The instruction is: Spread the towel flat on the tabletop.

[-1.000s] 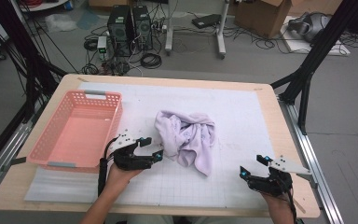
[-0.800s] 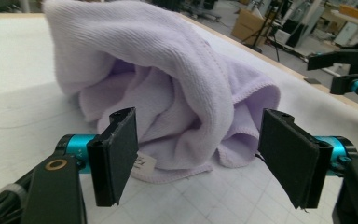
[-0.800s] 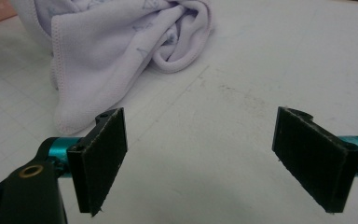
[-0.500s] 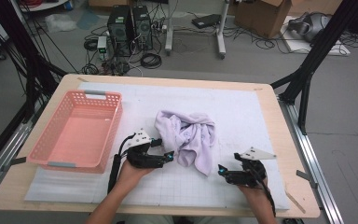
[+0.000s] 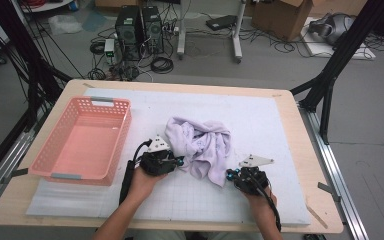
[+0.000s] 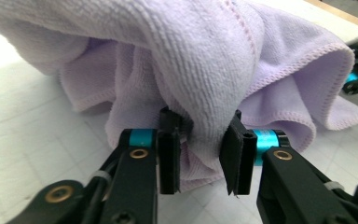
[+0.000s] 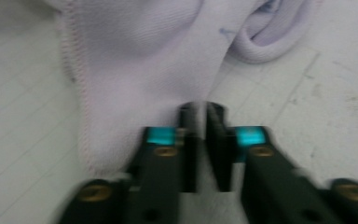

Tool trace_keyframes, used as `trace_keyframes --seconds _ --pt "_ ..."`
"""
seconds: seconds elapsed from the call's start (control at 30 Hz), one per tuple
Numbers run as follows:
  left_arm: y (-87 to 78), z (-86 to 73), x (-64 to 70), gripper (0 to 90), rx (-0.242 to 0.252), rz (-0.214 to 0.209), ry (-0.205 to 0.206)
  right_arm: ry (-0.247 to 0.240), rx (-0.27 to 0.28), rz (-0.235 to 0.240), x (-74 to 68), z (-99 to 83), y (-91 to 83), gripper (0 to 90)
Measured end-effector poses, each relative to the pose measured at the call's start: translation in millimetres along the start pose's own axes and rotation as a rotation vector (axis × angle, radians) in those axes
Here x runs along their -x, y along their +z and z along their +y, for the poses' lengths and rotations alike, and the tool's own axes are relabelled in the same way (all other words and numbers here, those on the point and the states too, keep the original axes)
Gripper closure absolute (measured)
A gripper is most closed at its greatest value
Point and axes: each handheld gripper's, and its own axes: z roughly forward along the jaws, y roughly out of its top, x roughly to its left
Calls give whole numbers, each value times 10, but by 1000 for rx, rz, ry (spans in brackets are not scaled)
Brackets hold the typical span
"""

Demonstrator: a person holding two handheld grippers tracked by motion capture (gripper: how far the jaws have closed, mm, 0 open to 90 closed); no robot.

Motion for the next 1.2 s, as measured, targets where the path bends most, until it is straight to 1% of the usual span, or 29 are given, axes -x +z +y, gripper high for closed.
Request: trace_keyframes --seconds 0.07,0.13,0.17,0.2,0.23,0.27,0.3,0.33,0.37,0.4,0.43,0.47,0.5,0.53,0.57,0.63,0.7,0.77,0.8,0.9,1.03,1.1,1.13,1.17,1.2 --pt "-25 0 -27 712 11 2 -10 2 0 11 37 -26 -41 893" --pt "-39 -3 -48 718 20 -1 -12 40 20 42 93 -46 -101 887" --pt "-41 -3 -52 721 26 0 -13 55 48 59 108 -45 -130 762" --pt "-41 -2 -52 724 32 1 -15 78 75 57 105 -33 -144 613" --pt "-43 -2 -53 727 38 2 -15 90 88 52 97 -17 -136 555" --pt "-44 -1 -53 729 43 4 -16 88 91 48 71 -2 -113 498" --pt "-47 0 -56 731 49 3 -17 73 82 33 30 12 -75 465" --pt "-52 0 -64 731 49 0 -17 45 65 17 -2 26 -23 460" --pt "-57 0 -69 731 55 -5 -19 15 41 11 -32 41 35 529" --pt "-65 1 -71 736 58 -2 -21 -23 2 0 -61 52 81 584" --pt "-77 4 -76 742 62 0 -21 -41 7 -4 -76 65 84 722" --pt "-88 8 -85 748 66 -1 -21 -44 0 33 -77 76 80 834" --pt "-98 12 -95 753 68 0 -20 -58 -3 29 -94 73 64 859" --pt "-107 14 -104 756 74 4 -23 -76 -12 27 -113 60 35 868" --pt "-118 17 -120 760 75 5 -24 -87 -19 36 -119 39 -6 870" --pt "-147 18 -151 762 81 14 -35 -104 -44 45 -112 -40 -136 872" --pt "-175 15 -184 762 94 26 -56 -124 -69 30 -81 -124 -308 872" --pt "-196 13 -214 762 104 36 -73 -145 -95 5 -31 -231 -495 872" --pt "-204 12 -225 763 107 40 -77 -135 -101 -5 2 -305 -585 872" --pt "-212 11 -243 782 108 53 -70 -96 -102 -5 93 -546 -835 872" --pt "-227 34 -269 788 113 68 -71 -71 -103 -16 133 -801 -1115 872" --pt "-221 37 -282 791 123 67 -80 -81 -109 -29 140 -870 -1208 870" --pt "-213 35 -288 791 120 66 -80 -95 -110 -40 139 -886 -1231 858" --pt "-202 34 -286 792 118 64 -86 -106 -106 -51 139 -885 -1239 832" --pt "-195 34 -282 793 116 63 -87 -110 -94 -57 144 -867 -1234 747"
